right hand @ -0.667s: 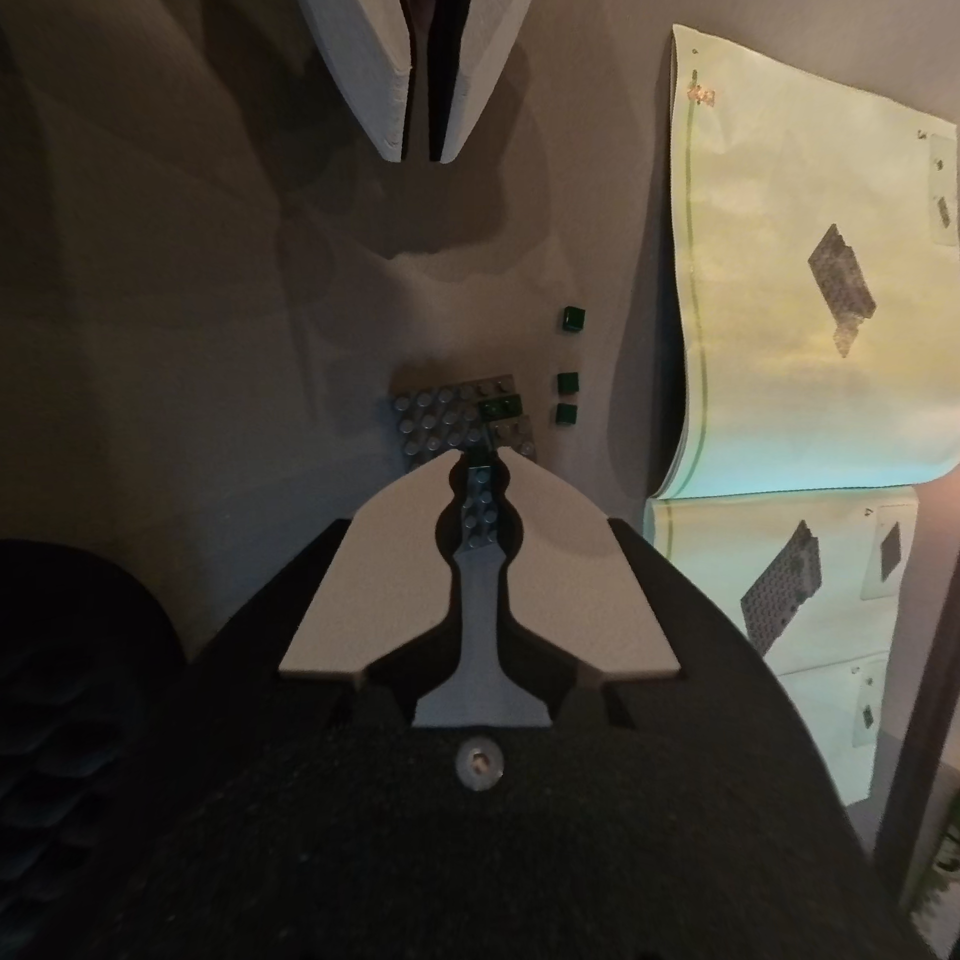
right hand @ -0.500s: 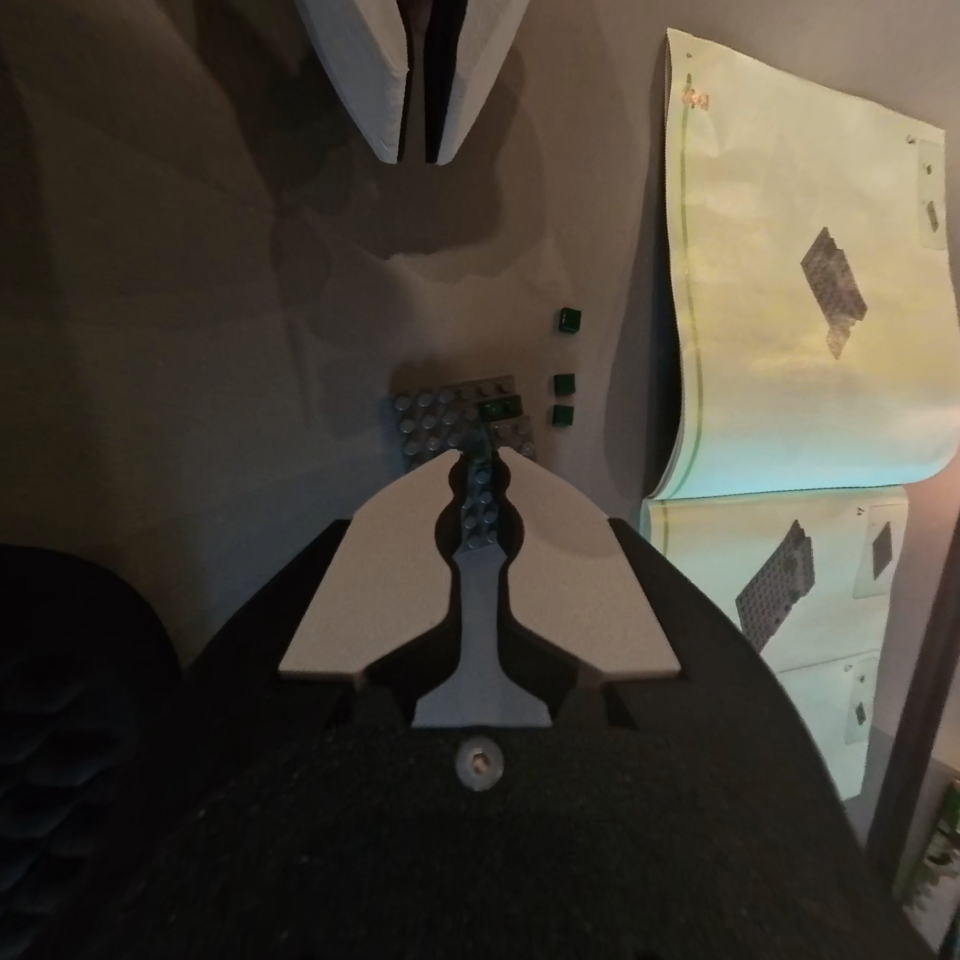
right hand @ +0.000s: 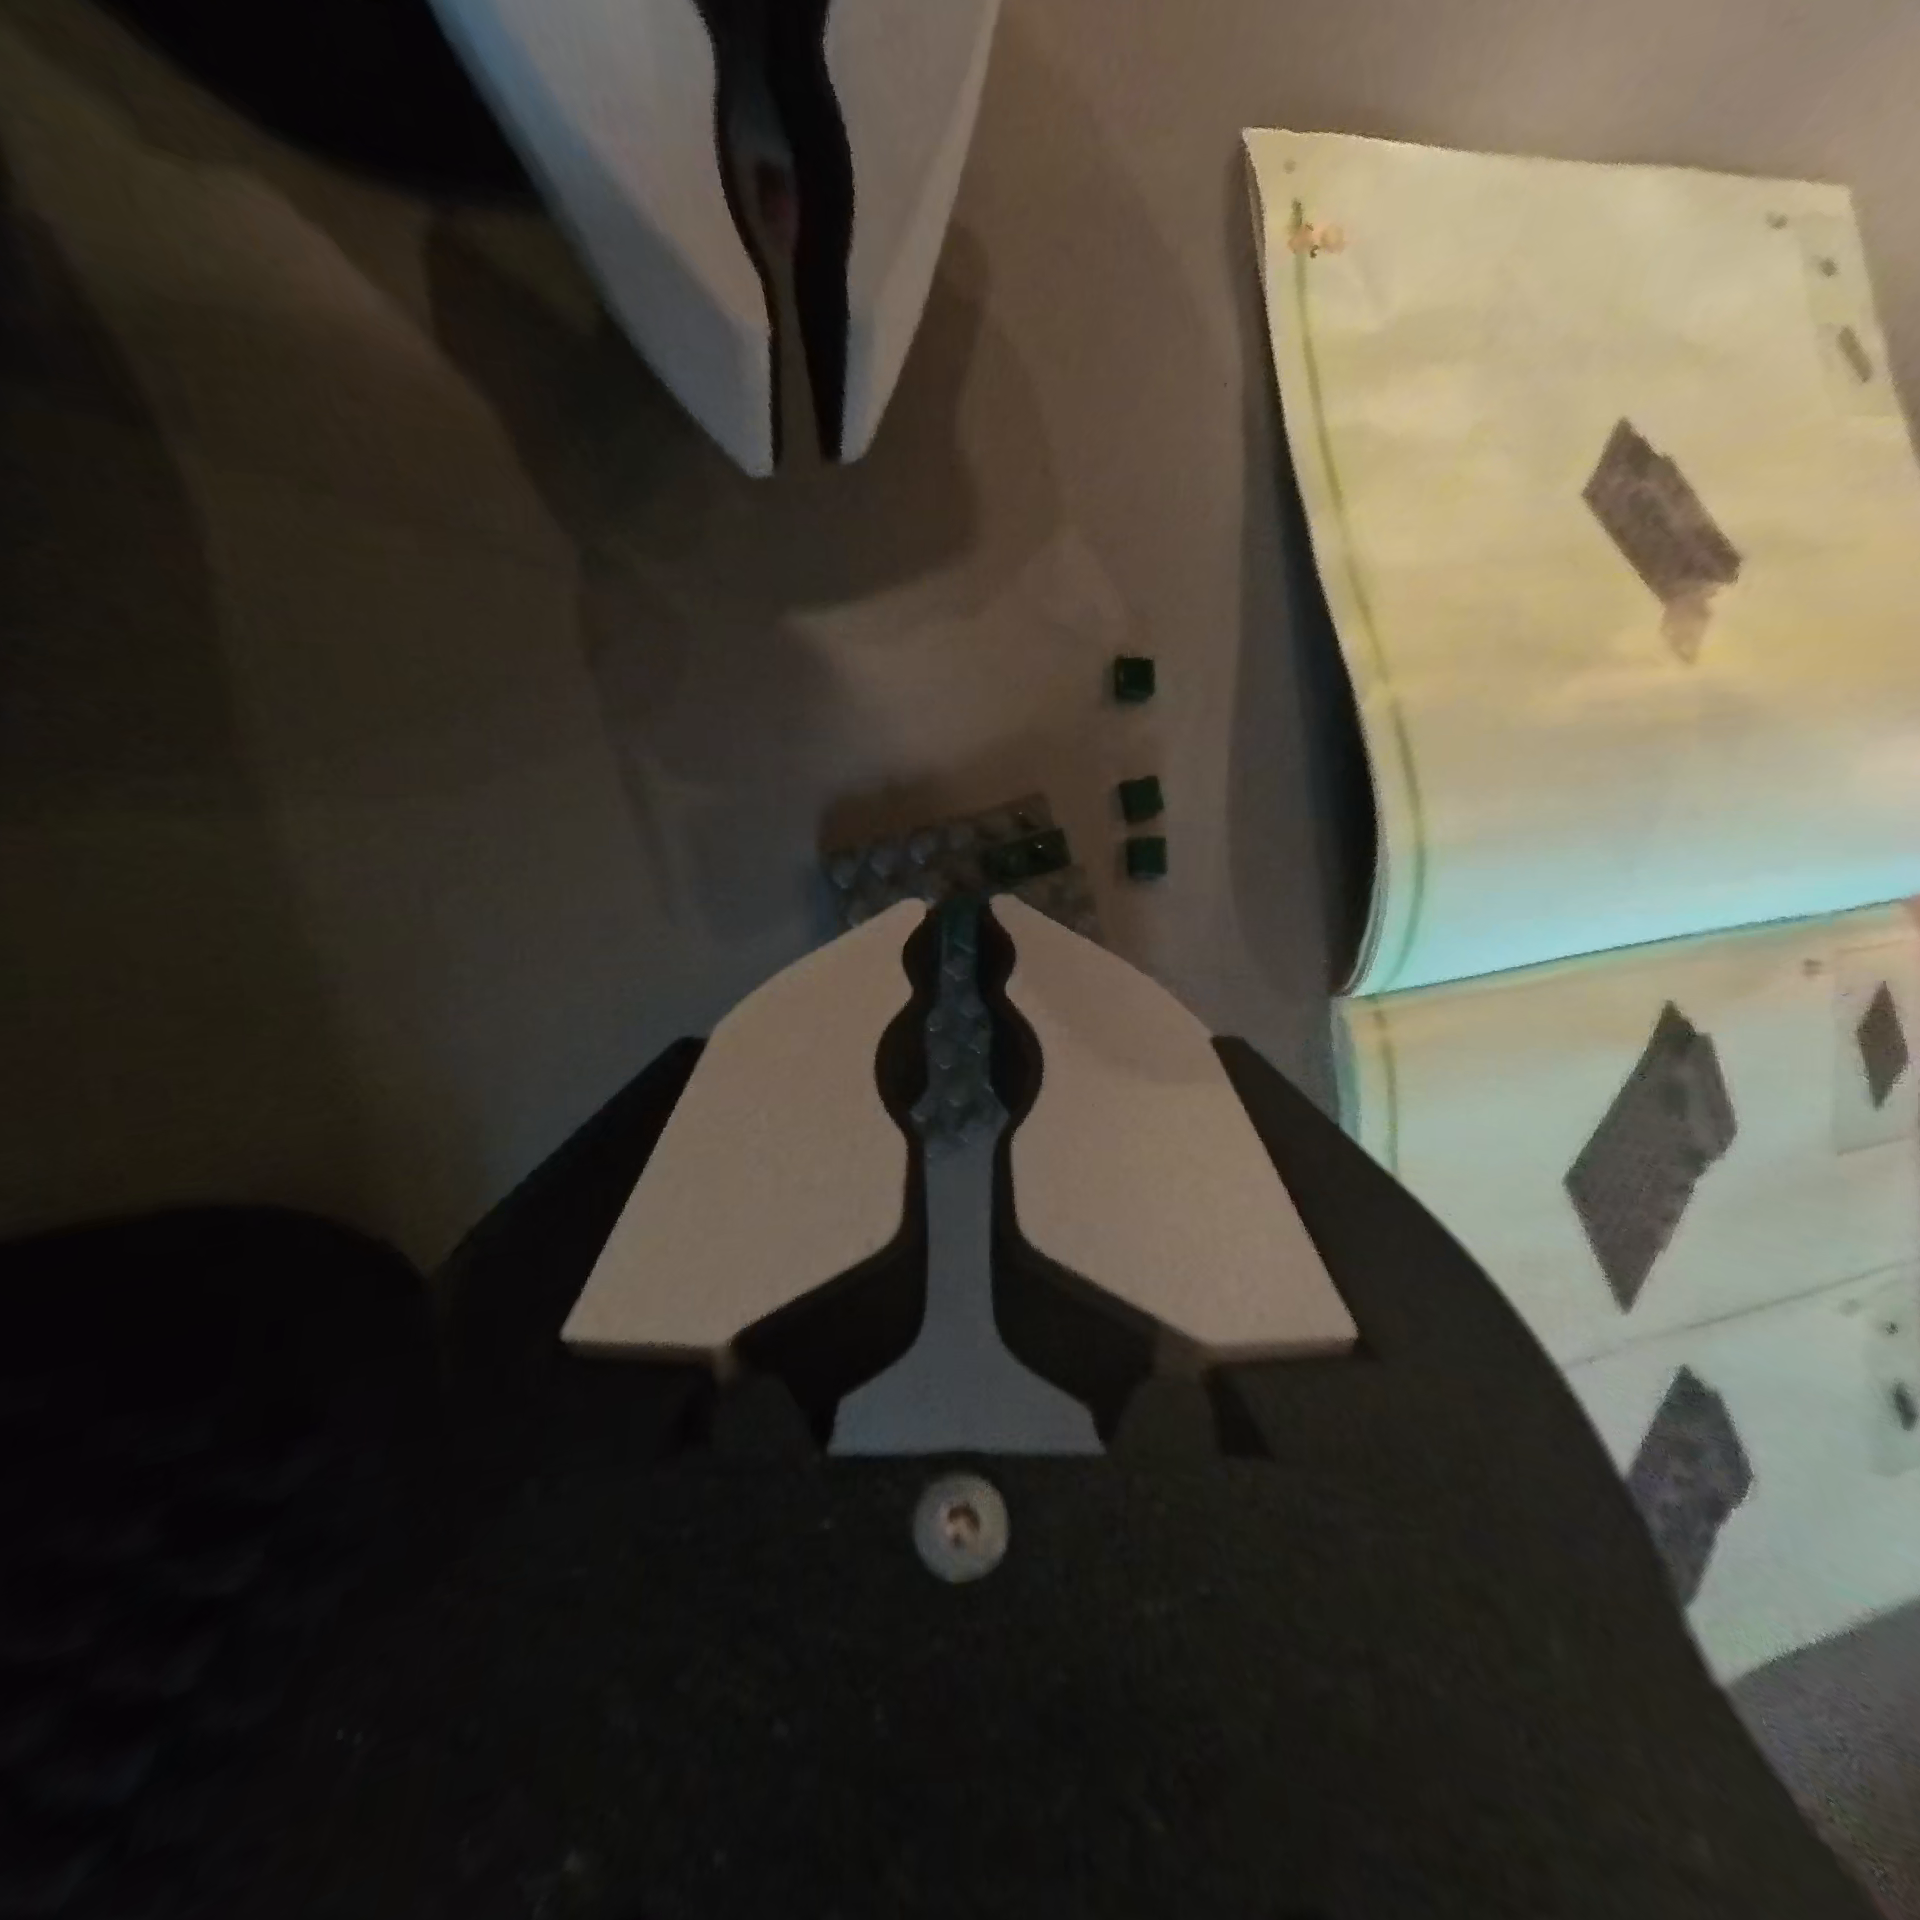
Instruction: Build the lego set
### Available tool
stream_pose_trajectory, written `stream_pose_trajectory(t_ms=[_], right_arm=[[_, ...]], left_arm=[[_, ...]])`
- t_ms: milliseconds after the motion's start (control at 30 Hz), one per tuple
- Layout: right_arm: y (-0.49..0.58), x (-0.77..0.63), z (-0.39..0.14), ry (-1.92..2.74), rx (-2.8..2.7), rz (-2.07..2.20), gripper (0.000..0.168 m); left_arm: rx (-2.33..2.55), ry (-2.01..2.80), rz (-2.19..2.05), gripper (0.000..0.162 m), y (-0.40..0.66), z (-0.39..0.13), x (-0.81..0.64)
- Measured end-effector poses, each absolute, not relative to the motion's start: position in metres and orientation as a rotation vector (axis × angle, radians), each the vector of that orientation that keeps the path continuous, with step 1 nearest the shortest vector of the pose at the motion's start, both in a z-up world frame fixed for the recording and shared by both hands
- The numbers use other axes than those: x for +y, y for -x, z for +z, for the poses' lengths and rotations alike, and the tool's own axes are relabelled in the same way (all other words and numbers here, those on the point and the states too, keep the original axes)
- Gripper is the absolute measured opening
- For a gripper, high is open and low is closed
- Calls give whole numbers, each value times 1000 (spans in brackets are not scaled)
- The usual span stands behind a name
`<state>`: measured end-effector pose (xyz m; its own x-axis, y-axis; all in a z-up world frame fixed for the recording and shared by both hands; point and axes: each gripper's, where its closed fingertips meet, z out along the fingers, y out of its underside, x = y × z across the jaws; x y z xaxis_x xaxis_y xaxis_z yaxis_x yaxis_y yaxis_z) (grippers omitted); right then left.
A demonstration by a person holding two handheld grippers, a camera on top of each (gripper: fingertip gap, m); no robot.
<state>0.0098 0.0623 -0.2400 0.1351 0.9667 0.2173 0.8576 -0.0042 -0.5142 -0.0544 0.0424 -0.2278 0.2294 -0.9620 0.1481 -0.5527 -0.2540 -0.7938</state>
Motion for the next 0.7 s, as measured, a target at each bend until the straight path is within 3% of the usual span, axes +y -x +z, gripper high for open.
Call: stream_pose_trajectory(t_ms=[33,700], right_arm=[[-10,63,-241,1896,-1733,257,6],[-18,66,-252,1959,-1674,137,0]], left_arm=[[1390,1900,-872,9,54,-228,42],[1395,1884,-890,9,54,-226,41]])
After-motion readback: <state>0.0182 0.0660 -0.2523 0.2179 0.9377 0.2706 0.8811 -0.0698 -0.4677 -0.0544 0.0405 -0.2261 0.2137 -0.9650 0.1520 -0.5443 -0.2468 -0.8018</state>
